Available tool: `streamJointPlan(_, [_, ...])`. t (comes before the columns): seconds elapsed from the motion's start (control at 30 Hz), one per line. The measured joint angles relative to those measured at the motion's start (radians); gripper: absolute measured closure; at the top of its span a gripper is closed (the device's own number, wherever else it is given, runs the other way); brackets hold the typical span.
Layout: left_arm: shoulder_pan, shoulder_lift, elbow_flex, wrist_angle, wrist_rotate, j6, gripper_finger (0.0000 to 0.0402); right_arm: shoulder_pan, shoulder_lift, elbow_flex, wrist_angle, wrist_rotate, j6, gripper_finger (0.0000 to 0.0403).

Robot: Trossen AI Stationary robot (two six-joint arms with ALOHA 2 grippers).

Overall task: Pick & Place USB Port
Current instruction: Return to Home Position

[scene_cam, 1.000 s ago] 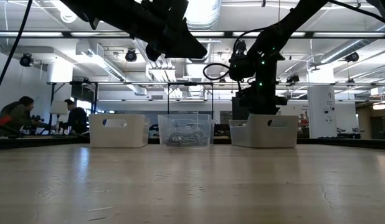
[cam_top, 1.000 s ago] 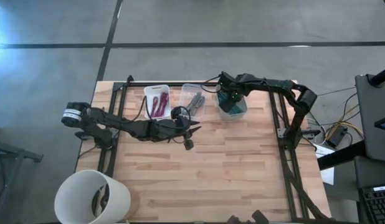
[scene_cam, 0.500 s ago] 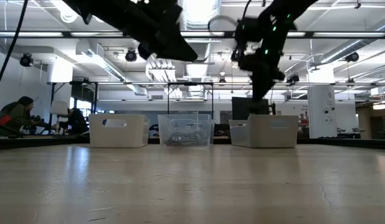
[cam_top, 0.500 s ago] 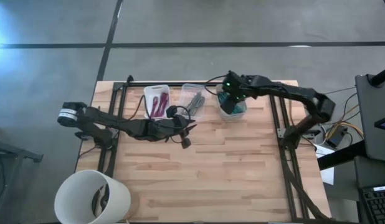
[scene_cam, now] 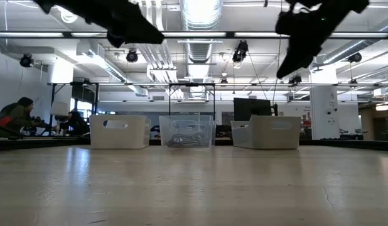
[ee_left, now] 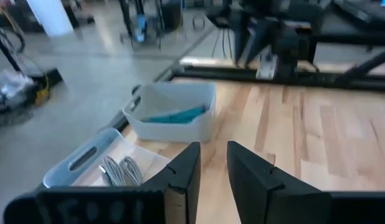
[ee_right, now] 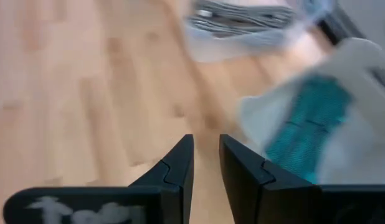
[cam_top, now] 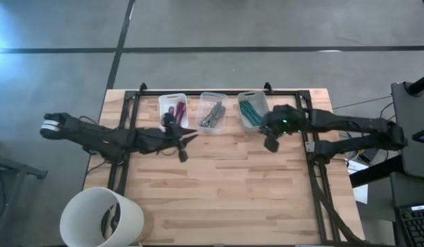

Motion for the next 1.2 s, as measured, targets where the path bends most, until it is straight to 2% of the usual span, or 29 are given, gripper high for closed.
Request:
streamJointPlan(0.07, [0.000,-0.052,-0.075,0.078,0.005,0.025,0.0313,0.004,-0.074,-0.062,0.046,-0.077,-0.028,0.0332])
streamJointPlan(0.23, [0.000,-0.165,-0.272,0.296,0.104,0.068,0.0315,0.004,-0.246,-0.202,0.201,-0.277,-0.150,0.0340])
streamJointPlan(0.37, [0.000,-0.238,-0.402,0.454,0.110,0.076,0.0317,0.004,-0.360,-0.289,0.308,-0.355,-0.205,0.0341])
streamJointPlan(0.53, [0.000,-0.334,-0.510,0.556,0.112,0.098,0.0317,0.004,-0.470,-0.352,0.342,-0.359,-0.193,0.0339])
streamJointPlan(0.8, [0.001,-0.455,-0.607,0.565,0.113,0.101,0.0319,0.004,-0.585,-0.402,0.345,-0.363,-0.175,0.0337])
streamJointPlan(1.07, [0.001,-0.545,-0.666,0.579,0.113,0.131,0.0318,0.004,-0.637,-0.413,0.347,-0.362,-0.138,0.0335])
streamJointPlan(1.2, [0.001,-0.572,-0.667,0.574,0.119,0.146,0.0318,0.004,-0.652,-0.447,0.404,-0.362,-0.122,0.0338])
